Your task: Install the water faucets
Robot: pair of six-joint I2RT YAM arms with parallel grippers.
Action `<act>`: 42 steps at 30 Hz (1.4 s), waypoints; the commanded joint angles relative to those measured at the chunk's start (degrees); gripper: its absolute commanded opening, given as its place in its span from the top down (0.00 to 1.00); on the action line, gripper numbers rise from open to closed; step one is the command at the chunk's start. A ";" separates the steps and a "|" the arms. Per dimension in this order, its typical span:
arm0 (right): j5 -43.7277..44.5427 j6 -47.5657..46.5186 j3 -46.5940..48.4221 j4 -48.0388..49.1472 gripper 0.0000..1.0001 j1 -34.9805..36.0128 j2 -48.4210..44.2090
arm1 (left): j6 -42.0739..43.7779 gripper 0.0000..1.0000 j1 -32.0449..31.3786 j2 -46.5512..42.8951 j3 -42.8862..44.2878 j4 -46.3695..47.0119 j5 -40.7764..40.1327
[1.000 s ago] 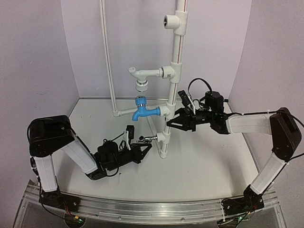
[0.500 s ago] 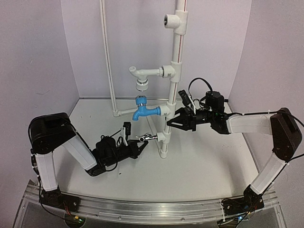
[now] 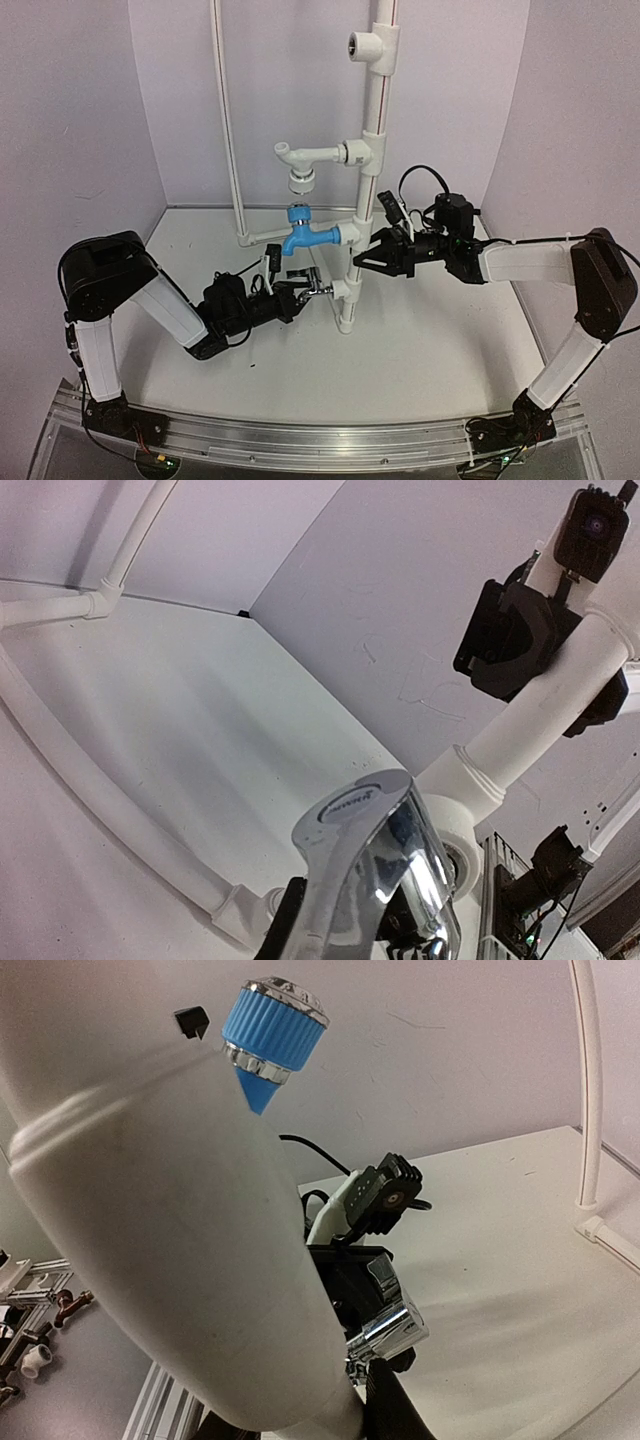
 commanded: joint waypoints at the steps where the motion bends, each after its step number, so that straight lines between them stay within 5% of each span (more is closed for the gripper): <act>1: -2.93 11.61 0.10 -3.91 1.00 0.01 -2.55 | 4.06 1.00 0.11 -1.83 2.09 12.19 4.86; 31: -3.63 11.35 -0.12 -4.91 1.00 -0.02 -2.44 | 20.00 0.93 3.15 -10.40 -0.79 7.47 6.40; 42: -3.56 10.91 0.00 -5.77 1.00 -0.02 -2.23 | 24.36 0.94 3.51 -12.60 0.71 6.99 16.64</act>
